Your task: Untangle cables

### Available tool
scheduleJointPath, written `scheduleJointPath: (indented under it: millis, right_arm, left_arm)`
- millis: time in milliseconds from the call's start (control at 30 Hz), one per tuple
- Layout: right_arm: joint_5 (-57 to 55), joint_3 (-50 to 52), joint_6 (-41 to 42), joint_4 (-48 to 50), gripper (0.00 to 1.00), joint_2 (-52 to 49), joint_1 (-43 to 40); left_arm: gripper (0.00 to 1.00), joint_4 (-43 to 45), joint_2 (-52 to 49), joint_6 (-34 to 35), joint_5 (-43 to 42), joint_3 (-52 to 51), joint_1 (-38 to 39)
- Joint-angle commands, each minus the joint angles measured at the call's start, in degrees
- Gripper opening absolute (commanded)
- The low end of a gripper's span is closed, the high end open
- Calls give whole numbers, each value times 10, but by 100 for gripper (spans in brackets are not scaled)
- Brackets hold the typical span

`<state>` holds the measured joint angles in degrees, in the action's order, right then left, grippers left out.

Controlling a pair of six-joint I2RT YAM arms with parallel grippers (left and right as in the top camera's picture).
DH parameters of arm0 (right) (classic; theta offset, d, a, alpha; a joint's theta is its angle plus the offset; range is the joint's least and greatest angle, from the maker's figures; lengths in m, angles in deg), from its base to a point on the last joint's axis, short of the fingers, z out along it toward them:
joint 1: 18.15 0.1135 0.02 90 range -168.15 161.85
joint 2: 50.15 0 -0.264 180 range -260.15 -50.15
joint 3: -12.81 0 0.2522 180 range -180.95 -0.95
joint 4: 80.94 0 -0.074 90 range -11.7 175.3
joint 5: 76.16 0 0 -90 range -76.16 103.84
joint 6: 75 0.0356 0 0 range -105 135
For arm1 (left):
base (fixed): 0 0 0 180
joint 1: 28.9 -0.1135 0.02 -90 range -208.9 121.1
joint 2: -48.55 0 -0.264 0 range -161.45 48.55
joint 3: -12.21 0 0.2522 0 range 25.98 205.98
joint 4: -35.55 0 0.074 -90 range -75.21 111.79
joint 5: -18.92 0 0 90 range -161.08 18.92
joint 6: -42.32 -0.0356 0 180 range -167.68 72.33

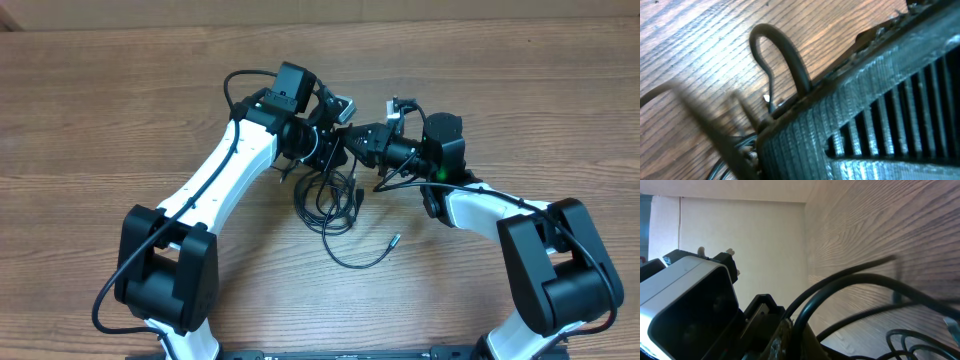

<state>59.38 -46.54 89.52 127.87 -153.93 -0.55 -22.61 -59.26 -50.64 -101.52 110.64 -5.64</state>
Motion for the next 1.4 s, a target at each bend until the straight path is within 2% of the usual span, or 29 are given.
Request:
scheduleJointPath:
  millis: [0, 33, 133, 167, 233, 267, 400, 633, 800, 867, 1067, 1200, 1367]
  right_arm:
    - [6, -5, -26, 6, 4, 3, -1]
    - [3, -5, -44, 6, 9, 3, -1]
    - [-9, -5, -142, -16, 35, 3, -4]
    - [-10, -5, -161, -31, 45, 3, -8]
    - [-9, -5, -188, -57, 56, 3, -18]
    - [-9, -5, -199, -70, 66, 3, -25]
    - [-8, -5, -266, -118, 70, 3, -46]
    - [39, -5, -492, -220, 72, 3, -31]
    - [20, -5, -485, -287, 84, 7, -31]
    - [10, -5, -472, -315, 99, 23, -32]
    - [-100, -5, -426, -448, 100, 112, -22]
    - [-193, -5, -397, -535, 99, 176, -4]
    - [-213, -5, -336, -601, 100, 248, 3]
  left_arm:
    - [4, 7, -6, 4, 27, -2, 0]
    - [4, 8, -5, 4, 20, -2, 0]
    - [4, 5, 0, 4, 3, 5, -7]
    - [4, 1, 5, 6, 1, 9, -12]
    - [4, -6, 14, 11, 1, 16, -24]
    - [4, -8, 21, 19, 2, 17, -30]
    - [4, -20, 47, 45, 1, 17, -53]
    - [4, -18, 77, 47, -57, 18, -60]
    - [4, -16, 101, 90, -49, 28, -61]
    - [4, -13, 110, 112, -49, 38, -61]
    - [4, 7, 131, 245, 6, 61, -60]
    - [4, 35, 138, 355, 5, 62, -59]
    - [4, 56, 139, 481, 5, 62, -59]
